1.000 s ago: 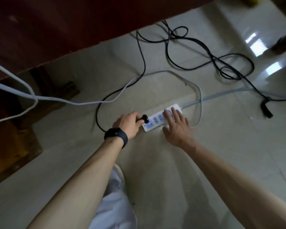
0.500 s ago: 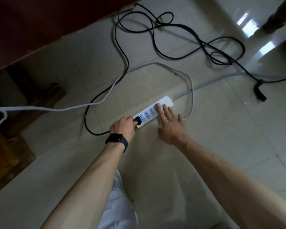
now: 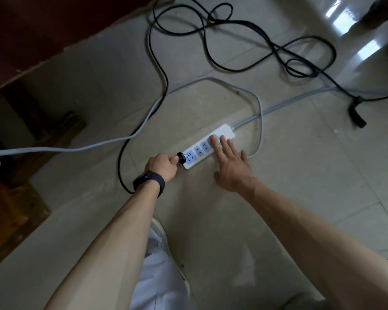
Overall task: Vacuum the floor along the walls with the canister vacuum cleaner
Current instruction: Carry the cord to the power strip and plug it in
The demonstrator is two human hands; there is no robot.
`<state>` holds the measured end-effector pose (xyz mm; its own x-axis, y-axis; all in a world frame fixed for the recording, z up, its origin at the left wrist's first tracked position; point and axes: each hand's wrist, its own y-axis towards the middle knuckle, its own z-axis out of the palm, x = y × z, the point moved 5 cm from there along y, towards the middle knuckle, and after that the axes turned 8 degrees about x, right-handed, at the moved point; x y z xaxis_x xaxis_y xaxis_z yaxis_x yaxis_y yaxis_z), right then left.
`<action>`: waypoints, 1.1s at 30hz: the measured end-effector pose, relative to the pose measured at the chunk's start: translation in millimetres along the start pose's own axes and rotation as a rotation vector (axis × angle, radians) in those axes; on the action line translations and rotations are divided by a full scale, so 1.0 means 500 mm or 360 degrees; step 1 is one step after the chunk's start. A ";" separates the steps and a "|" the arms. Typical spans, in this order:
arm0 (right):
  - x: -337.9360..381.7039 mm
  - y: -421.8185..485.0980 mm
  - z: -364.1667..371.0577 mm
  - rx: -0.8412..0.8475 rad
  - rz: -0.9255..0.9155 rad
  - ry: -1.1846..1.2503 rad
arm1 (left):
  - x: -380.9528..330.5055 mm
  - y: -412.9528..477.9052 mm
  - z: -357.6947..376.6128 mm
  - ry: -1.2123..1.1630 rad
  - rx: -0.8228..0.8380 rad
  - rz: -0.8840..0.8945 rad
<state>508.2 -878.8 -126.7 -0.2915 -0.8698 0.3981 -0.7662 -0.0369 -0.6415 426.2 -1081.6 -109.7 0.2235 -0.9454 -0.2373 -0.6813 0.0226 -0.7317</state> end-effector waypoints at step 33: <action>0.001 -0.005 -0.007 0.0094 -0.0002 0.0060 | -0.026 0.011 -0.012 -0.0031 0.0045 -0.0228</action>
<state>507.8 -877.5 -122.5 -0.3126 -0.8506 0.4227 -0.7319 -0.0679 -0.6780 415.6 -1071.1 -106.7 0.3308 -0.9331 -0.1414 -0.6217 -0.1027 -0.7765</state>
